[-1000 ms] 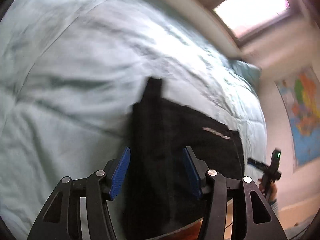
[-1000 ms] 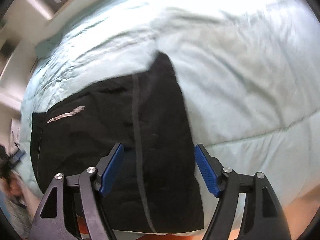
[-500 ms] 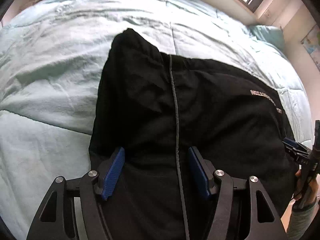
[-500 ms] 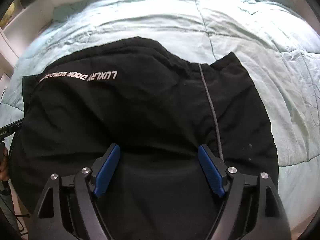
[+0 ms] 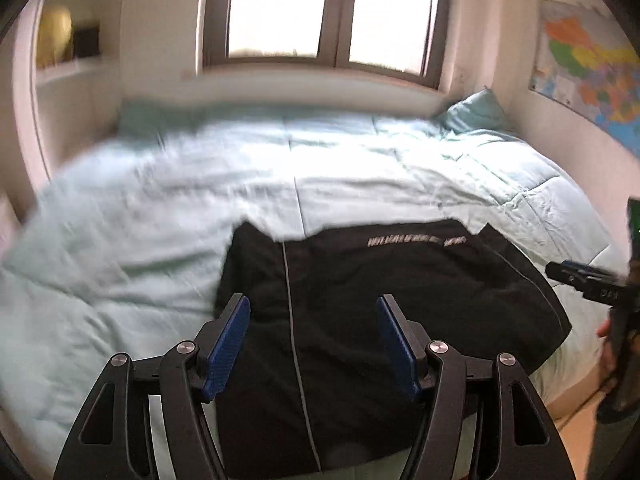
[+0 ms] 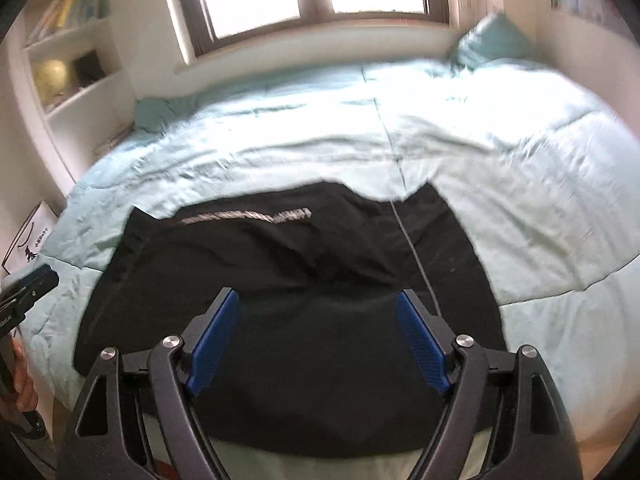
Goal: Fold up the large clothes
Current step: 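Release the jacket and smooth the folded bundle with both tools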
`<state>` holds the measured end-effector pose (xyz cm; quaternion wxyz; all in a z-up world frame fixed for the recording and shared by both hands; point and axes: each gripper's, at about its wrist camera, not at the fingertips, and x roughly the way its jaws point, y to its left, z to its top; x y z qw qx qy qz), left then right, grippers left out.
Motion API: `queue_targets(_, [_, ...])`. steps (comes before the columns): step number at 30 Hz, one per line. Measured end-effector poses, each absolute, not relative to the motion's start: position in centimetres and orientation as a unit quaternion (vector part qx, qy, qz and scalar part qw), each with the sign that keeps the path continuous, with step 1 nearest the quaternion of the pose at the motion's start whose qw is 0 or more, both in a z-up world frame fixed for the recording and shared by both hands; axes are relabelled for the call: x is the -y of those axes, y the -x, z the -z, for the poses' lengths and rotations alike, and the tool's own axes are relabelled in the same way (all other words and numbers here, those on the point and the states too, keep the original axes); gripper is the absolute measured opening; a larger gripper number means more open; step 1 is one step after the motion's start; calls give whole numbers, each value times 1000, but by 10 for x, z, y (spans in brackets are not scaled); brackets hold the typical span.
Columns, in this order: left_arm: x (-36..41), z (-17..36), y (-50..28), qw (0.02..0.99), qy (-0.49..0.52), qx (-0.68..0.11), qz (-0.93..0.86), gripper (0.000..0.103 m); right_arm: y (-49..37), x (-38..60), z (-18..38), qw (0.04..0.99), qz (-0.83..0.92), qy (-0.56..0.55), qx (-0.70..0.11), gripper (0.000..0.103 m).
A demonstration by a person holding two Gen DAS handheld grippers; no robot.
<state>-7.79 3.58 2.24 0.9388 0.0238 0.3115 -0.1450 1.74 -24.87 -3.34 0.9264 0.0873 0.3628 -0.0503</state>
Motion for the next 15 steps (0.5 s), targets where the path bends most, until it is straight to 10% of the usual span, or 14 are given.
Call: queue_targets(15, [-1,-68,159,958,-74,-263,92,76,56,193,-15,942,63,-35,-329,92])
